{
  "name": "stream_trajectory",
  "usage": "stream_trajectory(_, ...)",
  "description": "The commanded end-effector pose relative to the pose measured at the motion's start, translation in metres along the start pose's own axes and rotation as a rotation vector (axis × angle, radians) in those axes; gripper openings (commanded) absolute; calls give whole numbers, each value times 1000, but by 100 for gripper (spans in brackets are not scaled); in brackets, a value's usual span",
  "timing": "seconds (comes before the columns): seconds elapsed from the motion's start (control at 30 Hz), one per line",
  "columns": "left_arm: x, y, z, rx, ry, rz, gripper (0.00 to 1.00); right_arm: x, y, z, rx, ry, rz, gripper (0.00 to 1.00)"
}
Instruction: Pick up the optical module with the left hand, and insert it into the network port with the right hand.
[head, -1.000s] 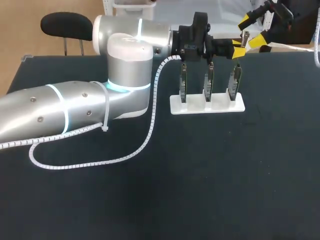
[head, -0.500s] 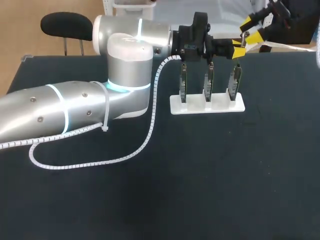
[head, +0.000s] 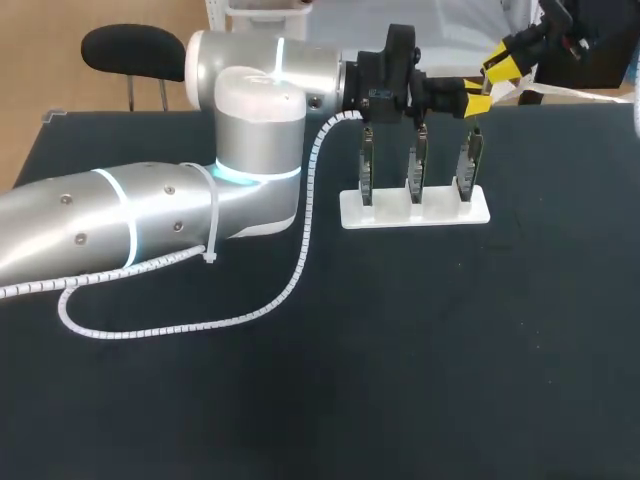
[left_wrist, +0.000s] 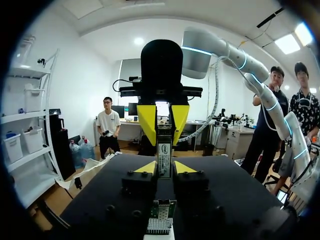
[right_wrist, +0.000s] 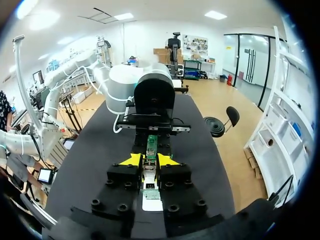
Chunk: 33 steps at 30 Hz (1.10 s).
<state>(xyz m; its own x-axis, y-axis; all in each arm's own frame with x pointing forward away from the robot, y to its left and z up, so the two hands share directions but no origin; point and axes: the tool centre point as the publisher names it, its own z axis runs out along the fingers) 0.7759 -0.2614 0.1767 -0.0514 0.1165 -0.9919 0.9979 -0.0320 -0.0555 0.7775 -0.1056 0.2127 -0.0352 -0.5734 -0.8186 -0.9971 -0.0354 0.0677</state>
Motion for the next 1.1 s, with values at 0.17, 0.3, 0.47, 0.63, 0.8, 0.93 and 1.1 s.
stream_trajectory(0.17,-1,-2,0,-4,1,0,100,0,1,-1,5,-10,-10,0)
stream_trajectory(0.3,-1,-2,0,-4,1,0,100,-1,0,-2,11,-9,-12,0)
stream_trajectory(0.47,-3,-3,-4,-9,14,14,100,-2,-1,-2,10,-14,-28,0)
stream_trajectory(0.63,-5,-2,-11,-25,87,12,100,-2,-1,-2,7,-26,-33,0)
stream_trajectory(0.8,-7,-2,-16,-38,187,33,100,-2,-1,-2,7,-29,-35,0)
stream_trajectory(0.93,-8,-4,-18,-31,257,49,100,-2,0,-3,9,-30,-35,0)
stream_trajectory(1.1,-5,-5,-18,-29,290,30,100,-1,1,-3,12,-26,-32,0)
